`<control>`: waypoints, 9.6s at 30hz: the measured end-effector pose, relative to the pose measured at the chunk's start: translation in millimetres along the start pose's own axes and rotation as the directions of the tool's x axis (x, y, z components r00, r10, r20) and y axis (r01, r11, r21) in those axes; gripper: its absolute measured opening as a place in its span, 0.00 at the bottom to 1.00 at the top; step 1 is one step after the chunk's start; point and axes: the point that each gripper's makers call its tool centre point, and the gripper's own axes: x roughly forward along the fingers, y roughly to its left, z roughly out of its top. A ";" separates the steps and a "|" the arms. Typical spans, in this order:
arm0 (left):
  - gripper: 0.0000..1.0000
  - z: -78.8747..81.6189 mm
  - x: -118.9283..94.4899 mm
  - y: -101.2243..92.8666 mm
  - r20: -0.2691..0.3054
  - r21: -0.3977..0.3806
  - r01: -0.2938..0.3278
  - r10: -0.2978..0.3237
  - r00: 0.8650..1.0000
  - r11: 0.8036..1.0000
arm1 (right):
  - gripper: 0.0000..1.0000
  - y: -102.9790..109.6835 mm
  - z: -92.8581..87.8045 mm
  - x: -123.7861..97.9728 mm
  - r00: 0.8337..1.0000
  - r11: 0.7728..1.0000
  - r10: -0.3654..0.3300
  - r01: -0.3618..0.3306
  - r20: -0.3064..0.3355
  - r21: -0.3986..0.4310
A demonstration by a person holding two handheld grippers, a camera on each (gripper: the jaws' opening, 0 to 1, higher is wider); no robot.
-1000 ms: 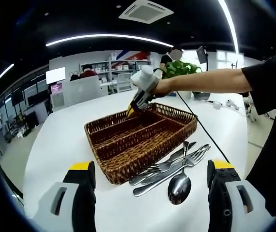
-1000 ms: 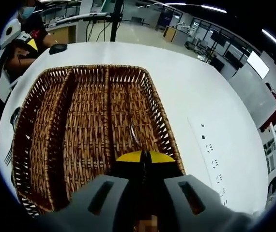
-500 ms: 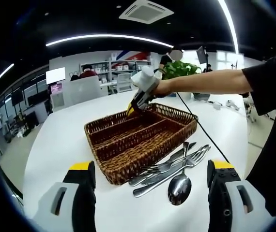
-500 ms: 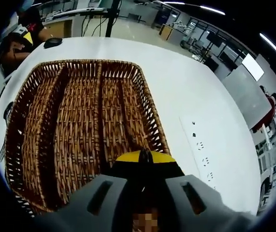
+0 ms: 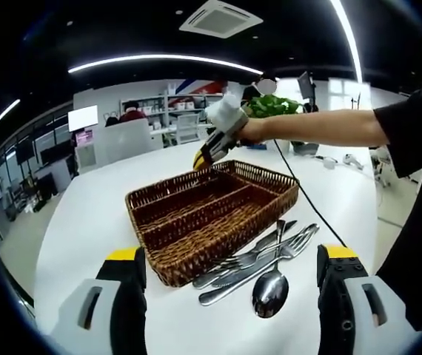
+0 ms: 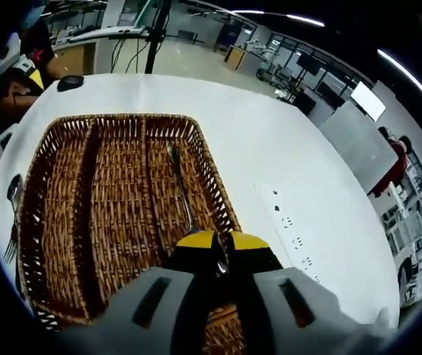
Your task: Arrange the knives, forks, and spoons in their matching storage slots by inserting each utensil handle-first until every utensil is classified and aligned in the correct compartment
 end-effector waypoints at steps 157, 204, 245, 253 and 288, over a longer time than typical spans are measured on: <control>0.95 -83.0 29.3 -31.3 -0.123 -0.164 0.094 -0.115 0.986 0.982 | 0.13 264.5 -63.5 -116.3 0.953 0.707 -0.052 -0.175 0.297 0.685; 0.99 -38.1 16.5 -28.4 -0.015 -0.068 0.075 -0.076 0.997 0.995 | 0.00 251.9 -49.2 -147.2 0.921 0.670 -0.086 -0.228 0.379 0.707; 0.99 -13.4 10.3 -23.5 0.018 -0.031 0.042 -0.041 0.999 0.999 | 0.00 140.2 -14.9 -141.3 0.916 0.801 -0.146 -0.112 0.373 0.589; 0.99 -10.7 10.7 -23.9 0.016 -0.034 0.038 -0.037 0.999 0.999 | 0.00 119.5 -13.5 -119.3 0.926 0.803 -0.137 -0.105 0.353 0.587; 0.99 -17.4 5.6 -23.3 0.003 -0.040 0.030 -0.030 1.000 0.999 | 0.02 82.4 -41.3 -31.9 0.998 0.825 -0.057 0.029 0.032 0.564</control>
